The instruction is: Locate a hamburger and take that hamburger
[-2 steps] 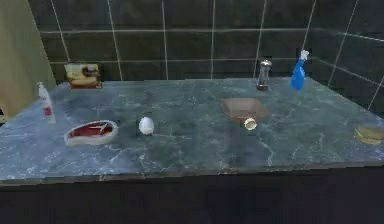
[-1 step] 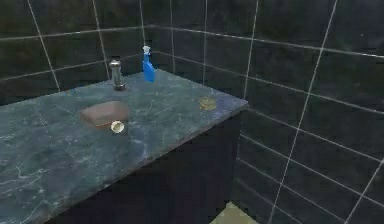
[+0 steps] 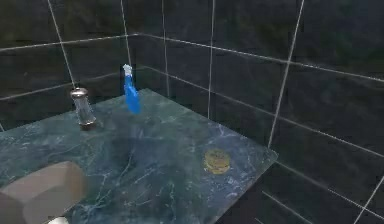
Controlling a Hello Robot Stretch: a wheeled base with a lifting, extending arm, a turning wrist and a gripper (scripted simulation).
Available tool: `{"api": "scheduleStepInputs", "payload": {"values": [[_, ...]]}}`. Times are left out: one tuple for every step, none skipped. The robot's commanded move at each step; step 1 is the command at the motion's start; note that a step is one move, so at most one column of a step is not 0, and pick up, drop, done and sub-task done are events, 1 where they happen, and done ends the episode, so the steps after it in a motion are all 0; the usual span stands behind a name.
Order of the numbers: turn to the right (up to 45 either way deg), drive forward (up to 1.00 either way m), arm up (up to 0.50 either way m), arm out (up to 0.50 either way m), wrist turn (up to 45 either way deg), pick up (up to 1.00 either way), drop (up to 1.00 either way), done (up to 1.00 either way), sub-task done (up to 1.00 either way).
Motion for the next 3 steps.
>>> {"api": "scheduleStepInputs", "payload": {"values": [[-45.0, 0.00, 0.00, 0.00, 0.0, 0.00, 0.00, 0.00, 0.00], [-30.0, 0.00, 0.00, 0.00, 0.0, 0.00, 0.00, 0.00, 0.00], [0.0, 0.00, 0.50, 0.00, 0.0, 0.00, 0.00, 0.00, 0.00]]}}
